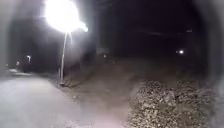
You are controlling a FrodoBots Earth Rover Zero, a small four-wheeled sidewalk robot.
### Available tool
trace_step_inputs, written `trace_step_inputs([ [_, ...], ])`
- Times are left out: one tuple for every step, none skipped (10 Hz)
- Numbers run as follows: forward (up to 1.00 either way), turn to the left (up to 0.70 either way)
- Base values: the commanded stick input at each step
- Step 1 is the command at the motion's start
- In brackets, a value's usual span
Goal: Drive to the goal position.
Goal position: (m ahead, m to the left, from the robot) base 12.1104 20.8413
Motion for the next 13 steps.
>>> trace_step_inputs([
  [0.0, 0.7],
  [0.0, 0.7],
  [0.7, 0.35],
  [0.7, 0.35],
  [0.7, 0.35],
  [0.7, 0.35],
  [0.7, 0.35],
  [0.7, 0.35],
  [0.7, 0.35],
  [0.7, 0.35],
  [0.7, 0.35],
  [0.63, 0.48],
  [0.48, 0.48],
])
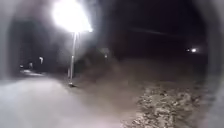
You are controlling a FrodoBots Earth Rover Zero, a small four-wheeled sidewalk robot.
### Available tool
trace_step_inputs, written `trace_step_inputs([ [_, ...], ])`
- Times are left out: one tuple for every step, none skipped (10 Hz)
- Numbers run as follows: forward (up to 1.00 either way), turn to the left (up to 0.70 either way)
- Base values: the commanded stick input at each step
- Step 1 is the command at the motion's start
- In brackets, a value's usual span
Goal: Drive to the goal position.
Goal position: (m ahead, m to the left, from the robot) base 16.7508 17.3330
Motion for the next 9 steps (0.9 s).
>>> trace_step_inputs([
  [0.33, 0.49],
  [0.2, 0.4],
  [0.08, 0.55],
  [0.0, 0.7],
  [0.0, 0.7],
  [0.0, 0.36],
  [0.0, 0.0],
  [0.0, 0.0],
  [0.0, 0.0],
])
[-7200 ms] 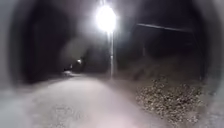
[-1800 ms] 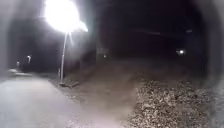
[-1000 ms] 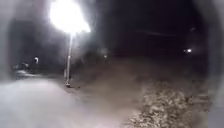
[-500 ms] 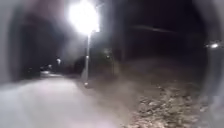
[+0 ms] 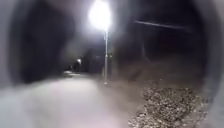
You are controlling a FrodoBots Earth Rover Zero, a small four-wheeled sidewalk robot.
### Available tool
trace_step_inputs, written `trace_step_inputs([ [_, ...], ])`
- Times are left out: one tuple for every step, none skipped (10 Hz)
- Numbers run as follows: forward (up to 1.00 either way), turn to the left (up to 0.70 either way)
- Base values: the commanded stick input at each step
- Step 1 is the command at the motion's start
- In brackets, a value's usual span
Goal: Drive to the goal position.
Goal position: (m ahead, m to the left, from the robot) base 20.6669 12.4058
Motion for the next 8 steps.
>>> trace_step_inputs([
  [0.0, 0.0],
  [0.0, 0.0],
  [0.0, 0.0],
  [0.0, 0.0],
  [0.0, 0.0],
  [0.0, 0.0],
  [0.0, 0.7],
  [0.44, 0.47],
])
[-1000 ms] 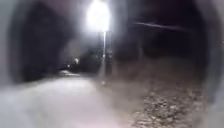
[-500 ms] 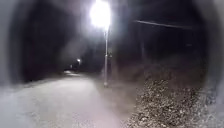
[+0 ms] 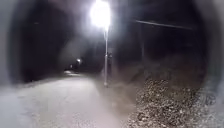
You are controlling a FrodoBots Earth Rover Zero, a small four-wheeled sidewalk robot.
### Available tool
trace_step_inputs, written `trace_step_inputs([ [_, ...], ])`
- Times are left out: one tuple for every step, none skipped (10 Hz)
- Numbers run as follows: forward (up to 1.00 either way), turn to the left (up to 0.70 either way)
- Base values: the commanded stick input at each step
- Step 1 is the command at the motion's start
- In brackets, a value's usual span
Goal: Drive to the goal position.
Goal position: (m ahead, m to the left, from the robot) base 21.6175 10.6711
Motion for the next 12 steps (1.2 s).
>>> trace_step_inputs([
  [0.69, 0.35],
  [0.69, 0.35],
  [0.7, 0.35],
  [0.7, 0.35],
  [0.7, 0.35],
  [0.29, 0.55],
  [0.0, 0.52],
  [0.0, 0.19],
  [0.0, 0.0],
  [0.0, 0.0],
  [0.22, 0.0],
  [0.7, 0.0],
])
